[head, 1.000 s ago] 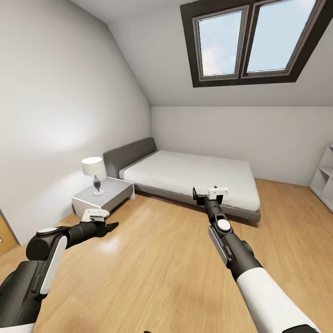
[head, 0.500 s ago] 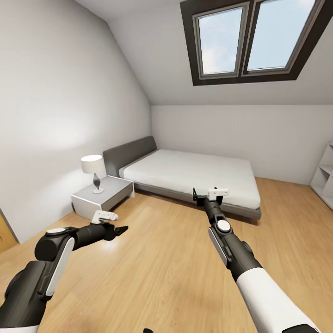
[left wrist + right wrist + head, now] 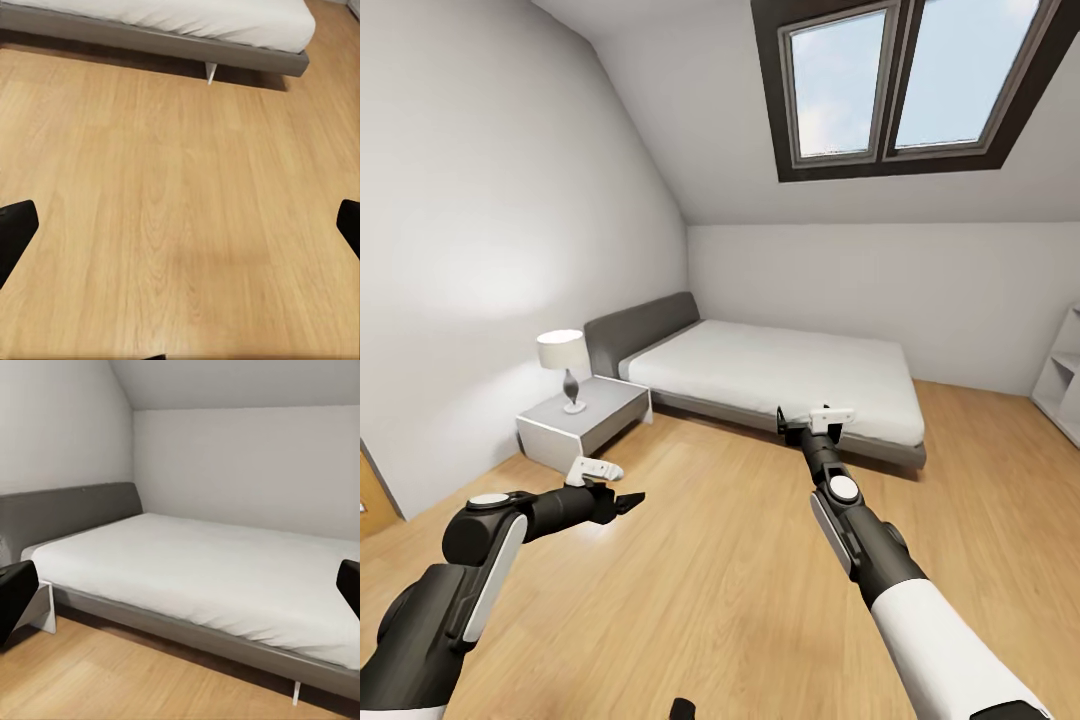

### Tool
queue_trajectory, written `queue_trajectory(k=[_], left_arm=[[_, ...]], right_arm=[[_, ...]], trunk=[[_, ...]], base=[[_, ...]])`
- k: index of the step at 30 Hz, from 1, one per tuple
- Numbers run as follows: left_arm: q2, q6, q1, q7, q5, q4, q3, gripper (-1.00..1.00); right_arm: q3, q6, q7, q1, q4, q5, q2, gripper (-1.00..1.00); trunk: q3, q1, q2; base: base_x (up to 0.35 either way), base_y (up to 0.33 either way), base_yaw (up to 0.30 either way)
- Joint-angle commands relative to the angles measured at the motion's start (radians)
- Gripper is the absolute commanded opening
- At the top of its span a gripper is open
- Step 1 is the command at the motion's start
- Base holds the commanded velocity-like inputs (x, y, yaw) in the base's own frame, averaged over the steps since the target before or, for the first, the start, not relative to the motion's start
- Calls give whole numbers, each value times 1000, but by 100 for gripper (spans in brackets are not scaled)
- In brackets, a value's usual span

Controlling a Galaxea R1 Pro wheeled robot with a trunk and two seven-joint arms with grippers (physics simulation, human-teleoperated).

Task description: Attach the digital camera to the camera tripod in the bedroom.

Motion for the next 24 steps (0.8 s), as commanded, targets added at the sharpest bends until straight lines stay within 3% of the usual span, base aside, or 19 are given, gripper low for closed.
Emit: queue_trajectory(k=[1,24], left_arm=[[1,8,-1,5,10,-1,-1,100],[1,9,-1,5,11,-7,4,100]], right_arm=[[3,-3,-7,-1,1,-1,0,100],[4,-4,-7,-1,1,-1,0,100]], trunk=[[-4,4,-8],[-76,92,-169]], base=[[-90,83,0],[-10,9,0]])
